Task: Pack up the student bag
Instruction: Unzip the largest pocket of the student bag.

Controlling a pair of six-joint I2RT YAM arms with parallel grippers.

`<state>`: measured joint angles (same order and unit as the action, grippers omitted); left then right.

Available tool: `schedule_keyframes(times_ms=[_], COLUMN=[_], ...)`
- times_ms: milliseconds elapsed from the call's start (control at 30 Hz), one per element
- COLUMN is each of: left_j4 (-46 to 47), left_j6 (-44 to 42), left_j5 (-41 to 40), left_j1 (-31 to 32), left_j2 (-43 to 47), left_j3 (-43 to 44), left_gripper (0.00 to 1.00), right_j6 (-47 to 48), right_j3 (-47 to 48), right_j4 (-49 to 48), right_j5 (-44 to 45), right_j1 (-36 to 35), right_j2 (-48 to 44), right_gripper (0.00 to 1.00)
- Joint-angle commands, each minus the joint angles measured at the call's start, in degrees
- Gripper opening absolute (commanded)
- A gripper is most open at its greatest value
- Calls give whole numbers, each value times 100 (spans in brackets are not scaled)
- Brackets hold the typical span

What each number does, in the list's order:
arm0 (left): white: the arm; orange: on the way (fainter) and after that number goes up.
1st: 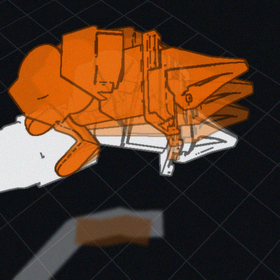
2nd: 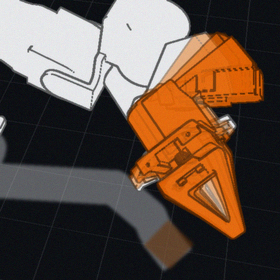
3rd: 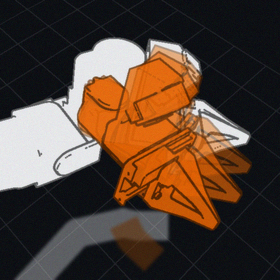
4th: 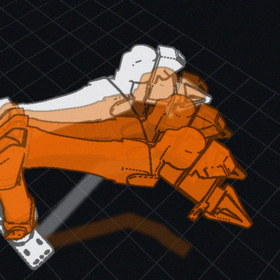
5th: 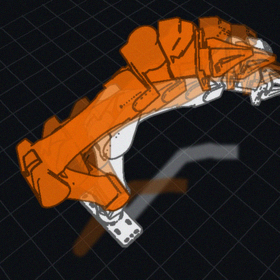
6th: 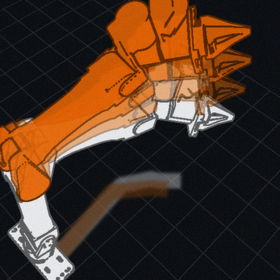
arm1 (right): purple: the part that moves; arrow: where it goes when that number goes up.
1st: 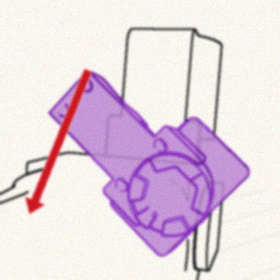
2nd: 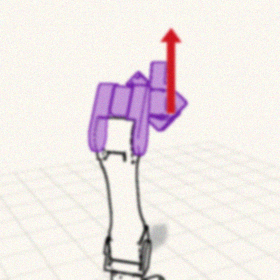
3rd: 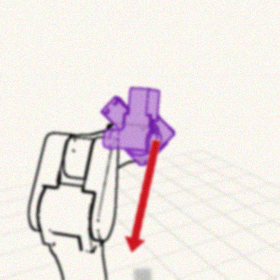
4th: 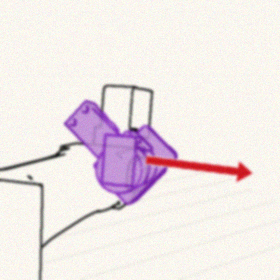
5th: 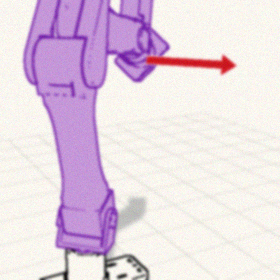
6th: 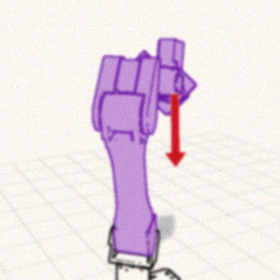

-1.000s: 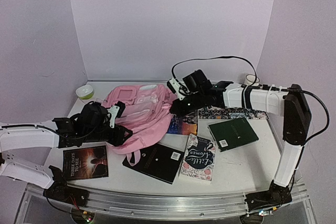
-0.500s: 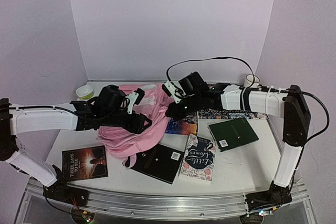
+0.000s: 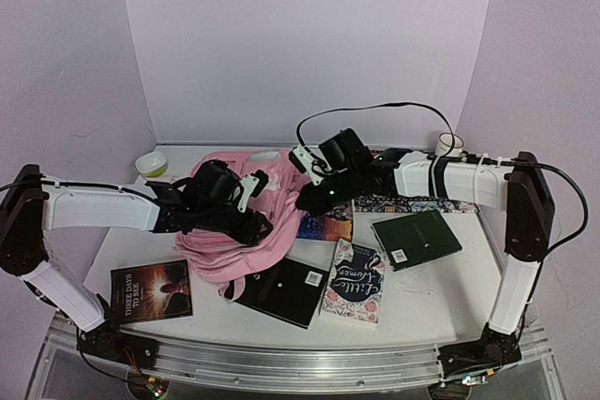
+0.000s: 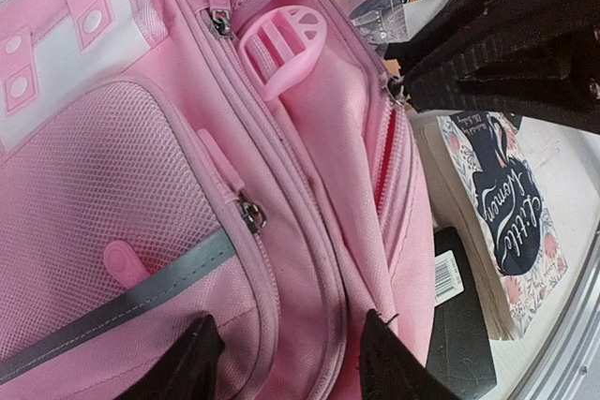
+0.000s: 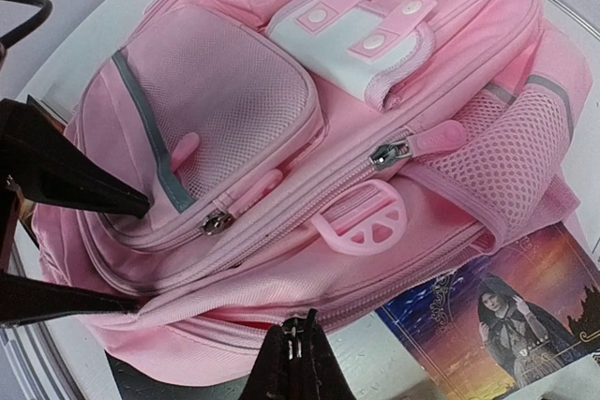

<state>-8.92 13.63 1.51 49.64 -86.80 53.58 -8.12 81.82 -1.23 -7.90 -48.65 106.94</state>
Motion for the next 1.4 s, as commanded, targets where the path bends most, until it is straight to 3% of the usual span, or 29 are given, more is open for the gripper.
schedule_keyframes(times_ms=[0,333,867,1133,1233,1367], left_j4=[22,-240,-700,-730,-725,-837], left_j6=[-56,-34,301,521,629,804], left_j5=[-116,-1613,-2146,-2096,-2335,-2694], left_j1=[247,819,1295,1529,1557,1557], left_j2=[165,-152,-588,-570,-685,-658], left_j3=[283,540,551,603,540,457], left_gripper=[60,62,36,46,38,14], right_j6=[91,39,158,86,79,181], right_j3=[385,454,631,772,760,719], right_j4=[-254,-256,-246,-235,-231,-206], right_j5=[-204,-241,83,-10,-22,173], right_j1=[-93,-97,-85,-83,-83,-77], right_j2=[-169,-90,24,141,140,108], right_gripper=[0,0,0,0,0,0])
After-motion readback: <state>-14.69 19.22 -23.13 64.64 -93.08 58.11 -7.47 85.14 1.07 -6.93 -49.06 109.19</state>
